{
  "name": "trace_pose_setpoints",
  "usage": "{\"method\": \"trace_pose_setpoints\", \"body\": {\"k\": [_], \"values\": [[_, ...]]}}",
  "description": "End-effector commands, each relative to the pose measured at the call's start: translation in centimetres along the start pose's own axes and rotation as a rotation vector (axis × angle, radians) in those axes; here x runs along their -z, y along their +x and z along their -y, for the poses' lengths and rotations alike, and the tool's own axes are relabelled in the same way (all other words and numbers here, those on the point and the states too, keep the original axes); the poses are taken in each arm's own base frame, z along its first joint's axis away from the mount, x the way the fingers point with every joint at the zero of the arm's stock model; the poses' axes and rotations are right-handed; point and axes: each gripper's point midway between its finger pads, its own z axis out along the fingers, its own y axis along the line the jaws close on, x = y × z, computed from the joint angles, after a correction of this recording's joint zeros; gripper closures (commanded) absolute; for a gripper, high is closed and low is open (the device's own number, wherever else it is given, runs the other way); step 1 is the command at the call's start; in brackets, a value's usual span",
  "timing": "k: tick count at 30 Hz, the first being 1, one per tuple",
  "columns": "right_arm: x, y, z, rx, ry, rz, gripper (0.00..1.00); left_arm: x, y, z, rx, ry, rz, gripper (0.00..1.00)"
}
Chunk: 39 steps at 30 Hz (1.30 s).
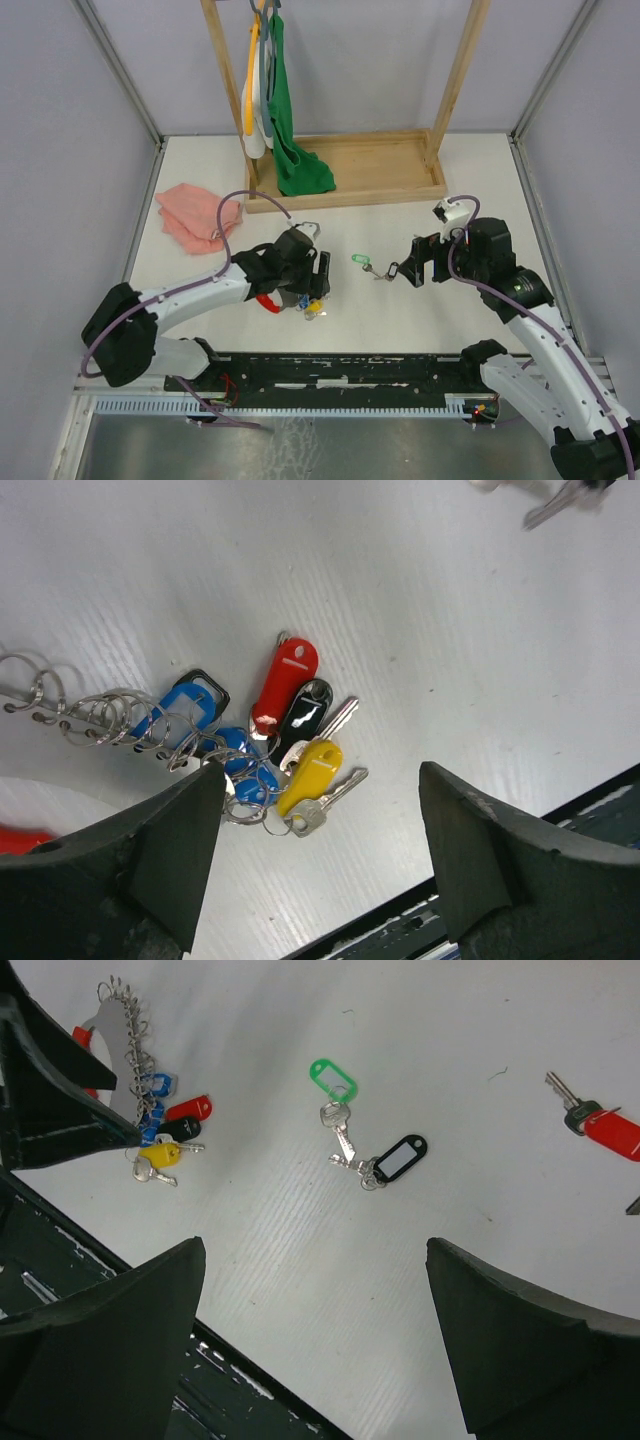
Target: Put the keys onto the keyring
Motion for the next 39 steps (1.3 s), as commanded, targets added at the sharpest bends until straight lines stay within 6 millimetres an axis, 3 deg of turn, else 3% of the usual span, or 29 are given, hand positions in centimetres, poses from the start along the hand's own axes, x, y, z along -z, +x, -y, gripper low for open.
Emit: {"method": "trace_pose_setpoints", "body": {"k": [1, 8, 17, 26, 32, 36, 39], "values": [[-0.3, -1.5, -1.5, 0.023, -0.072, 0.004, 0.0, 2.3, -1.8, -1.2, 0.191, -0.051, 0.112, 0.11], [-1.7, -0.4, -2.2, 0.027, -0.116, -0.064, 0.0, 2.8, -1.7, -5.8, 0.477, -0.196, 0.167, 0.07], [-2.3, 0.4, -2.1, 0.03, -0.112, -0.091, 0.0, 0.8, -1.0, -8.3, 0.693, -0.287, 0.12, 0.11], [-2.3, 0.7, -1.9, 0.034, -0.098, -0.093, 0.0, -1.9, -0.4, -10.0, 0.693, -0.405, 0.054, 0.2], [-2.1, 0.7, -2.1, 0.04, -0.102, -0.079, 0.0, -3.9, 1.1, -10.5, 0.643, -0.454, -0.044, 0.27], [-2.2, 0.7, -2.3, 0.039, -0.112, -0.081, 0.0, -4.9, 2.1, -10.4, 0.615, -0.454, -0.098, 0.39], [-2.4, 0.8, -2.5, 0.037, -0.122, -0.086, 0.0, -5.0, 1.4, -10.2, 0.575, -0.428, -0.082, 0.49]]}}
